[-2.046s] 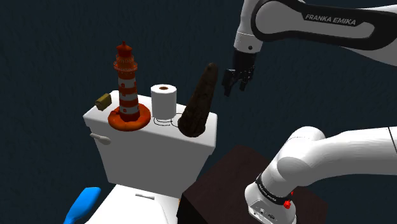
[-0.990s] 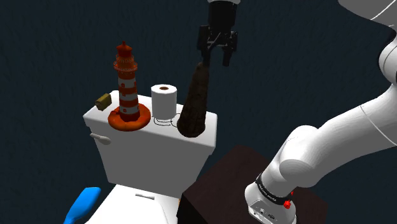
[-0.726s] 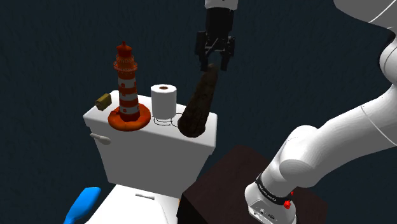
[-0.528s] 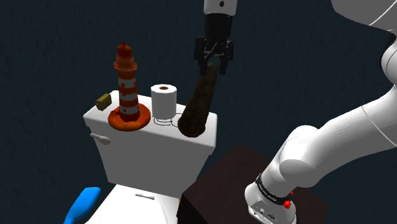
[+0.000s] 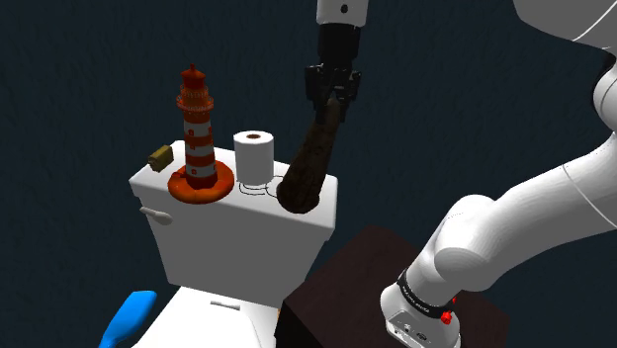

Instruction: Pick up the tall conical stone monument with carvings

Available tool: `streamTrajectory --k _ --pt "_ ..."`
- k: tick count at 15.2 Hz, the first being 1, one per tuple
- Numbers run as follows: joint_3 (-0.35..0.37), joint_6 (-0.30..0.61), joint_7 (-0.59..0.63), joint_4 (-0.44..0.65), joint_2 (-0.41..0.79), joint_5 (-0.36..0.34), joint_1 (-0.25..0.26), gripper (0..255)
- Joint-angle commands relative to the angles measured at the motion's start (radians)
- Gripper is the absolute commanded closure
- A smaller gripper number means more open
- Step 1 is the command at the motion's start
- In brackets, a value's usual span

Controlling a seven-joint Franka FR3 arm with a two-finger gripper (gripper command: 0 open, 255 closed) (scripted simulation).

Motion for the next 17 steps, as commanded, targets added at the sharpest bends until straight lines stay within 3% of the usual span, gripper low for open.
streamTrajectory --k 1,3,17 --pt "0.000 0.000 0.000 -0.001 0.001 0.000 0.000 255" --pt "0.001 0.001 0.001 -0.004 -0.001 0.001 0.000 255" --pt "-0.007 -0.186 0.038 0.265 0.077 0.004 0.000 255"
